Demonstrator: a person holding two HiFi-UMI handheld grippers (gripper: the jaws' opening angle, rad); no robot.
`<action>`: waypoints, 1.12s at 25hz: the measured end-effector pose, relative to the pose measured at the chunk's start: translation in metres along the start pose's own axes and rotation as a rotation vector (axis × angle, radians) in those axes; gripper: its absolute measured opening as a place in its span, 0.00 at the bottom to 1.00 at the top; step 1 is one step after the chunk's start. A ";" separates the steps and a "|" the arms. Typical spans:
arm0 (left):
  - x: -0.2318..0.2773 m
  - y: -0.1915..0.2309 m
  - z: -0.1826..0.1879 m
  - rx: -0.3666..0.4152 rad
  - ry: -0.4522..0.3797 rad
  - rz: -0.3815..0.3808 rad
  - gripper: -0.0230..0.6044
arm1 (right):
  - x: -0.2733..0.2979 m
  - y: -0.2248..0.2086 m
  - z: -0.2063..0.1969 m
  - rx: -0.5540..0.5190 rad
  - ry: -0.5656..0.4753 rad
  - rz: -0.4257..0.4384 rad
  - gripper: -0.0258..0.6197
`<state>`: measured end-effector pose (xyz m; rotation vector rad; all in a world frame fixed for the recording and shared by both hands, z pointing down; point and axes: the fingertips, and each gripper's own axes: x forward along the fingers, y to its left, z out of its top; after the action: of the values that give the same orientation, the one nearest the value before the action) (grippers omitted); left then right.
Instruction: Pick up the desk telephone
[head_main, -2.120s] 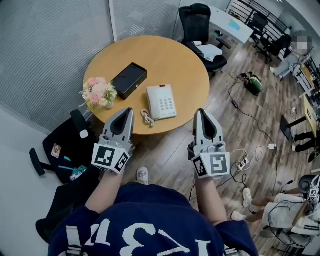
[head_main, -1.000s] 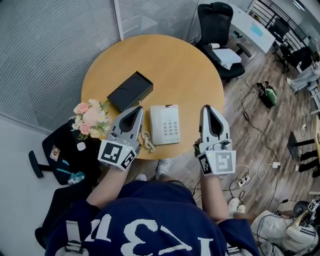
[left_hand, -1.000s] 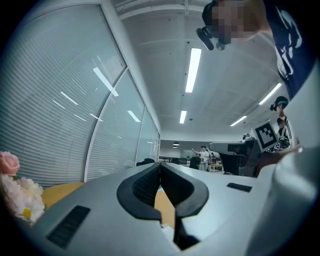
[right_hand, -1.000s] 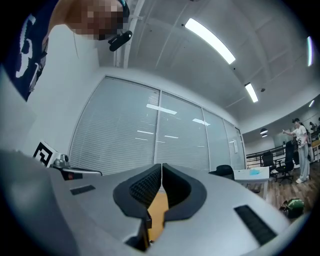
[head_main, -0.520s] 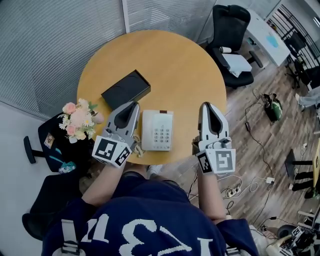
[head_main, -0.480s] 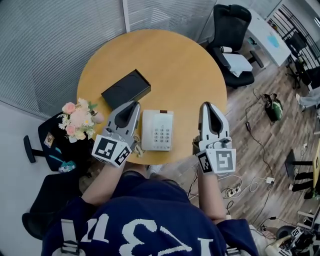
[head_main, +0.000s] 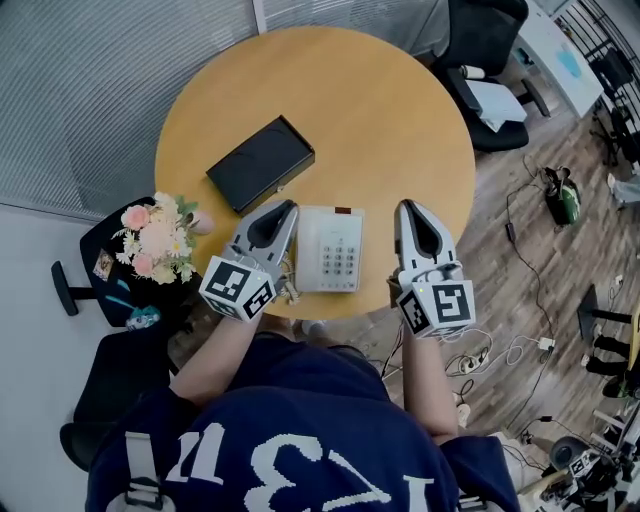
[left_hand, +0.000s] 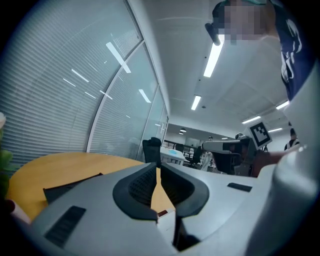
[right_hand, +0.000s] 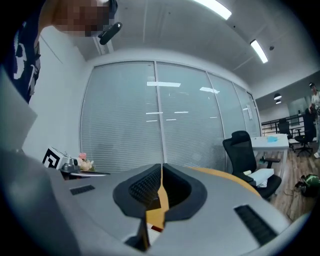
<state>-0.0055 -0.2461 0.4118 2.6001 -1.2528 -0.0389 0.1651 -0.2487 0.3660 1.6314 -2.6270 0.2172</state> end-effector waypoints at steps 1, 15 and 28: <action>0.002 0.003 -0.009 -0.007 0.020 -0.001 0.06 | 0.004 -0.001 -0.011 0.016 0.025 0.003 0.09; 0.023 0.033 -0.147 -0.180 0.363 0.025 0.50 | 0.030 -0.002 -0.202 0.299 0.451 0.102 0.35; 0.008 0.012 -0.205 -0.437 0.489 -0.087 0.55 | 0.010 0.023 -0.277 0.478 0.657 0.265 0.43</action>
<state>0.0173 -0.2150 0.6141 2.1085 -0.8425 0.2615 0.1295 -0.2084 0.6394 1.0084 -2.3335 1.2314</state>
